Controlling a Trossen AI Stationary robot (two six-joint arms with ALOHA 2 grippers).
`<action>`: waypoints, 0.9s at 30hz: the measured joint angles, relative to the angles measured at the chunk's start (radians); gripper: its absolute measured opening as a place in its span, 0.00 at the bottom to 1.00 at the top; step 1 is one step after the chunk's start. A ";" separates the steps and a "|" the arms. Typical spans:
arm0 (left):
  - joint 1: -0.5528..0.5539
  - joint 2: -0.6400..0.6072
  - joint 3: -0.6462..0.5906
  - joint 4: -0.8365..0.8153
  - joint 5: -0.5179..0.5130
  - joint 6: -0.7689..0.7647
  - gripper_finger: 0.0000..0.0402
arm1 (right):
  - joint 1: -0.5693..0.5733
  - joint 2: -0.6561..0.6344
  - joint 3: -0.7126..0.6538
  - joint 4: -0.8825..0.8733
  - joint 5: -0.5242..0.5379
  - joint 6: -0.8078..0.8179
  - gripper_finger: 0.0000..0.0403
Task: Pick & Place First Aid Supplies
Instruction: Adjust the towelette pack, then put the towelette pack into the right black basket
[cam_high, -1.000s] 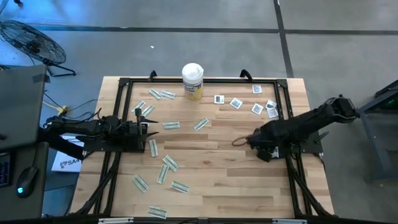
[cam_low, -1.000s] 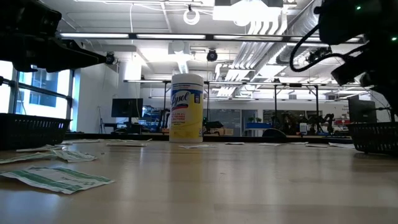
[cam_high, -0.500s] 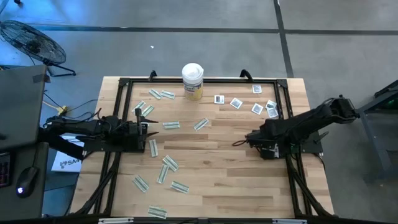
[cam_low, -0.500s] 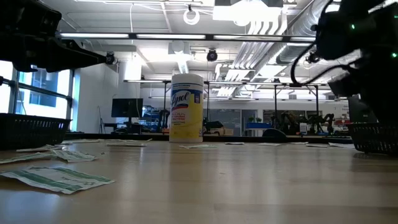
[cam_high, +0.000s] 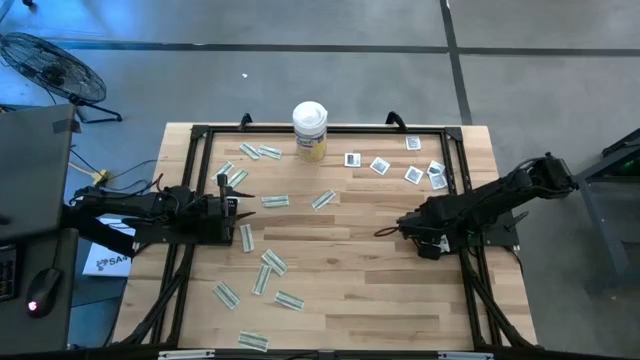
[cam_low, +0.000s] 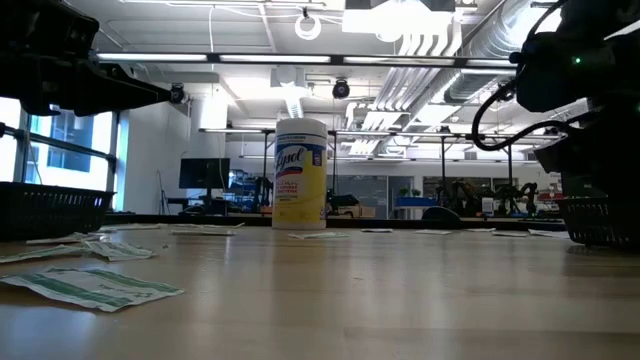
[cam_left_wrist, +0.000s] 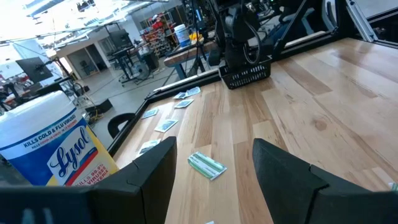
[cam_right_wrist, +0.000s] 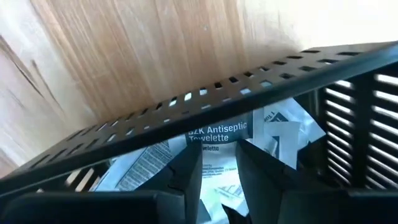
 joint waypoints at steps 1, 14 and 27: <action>0.000 0.000 0.000 0.000 0.000 0.000 0.51 | 0.000 0.000 -0.008 0.007 0.001 0.001 0.23; 0.000 0.000 0.000 0.000 0.000 0.000 0.51 | 0.032 0.002 0.144 -0.183 0.018 0.029 0.23; 0.000 0.000 0.000 0.000 0.000 0.000 0.51 | -0.030 0.001 0.456 -0.414 0.217 0.182 0.23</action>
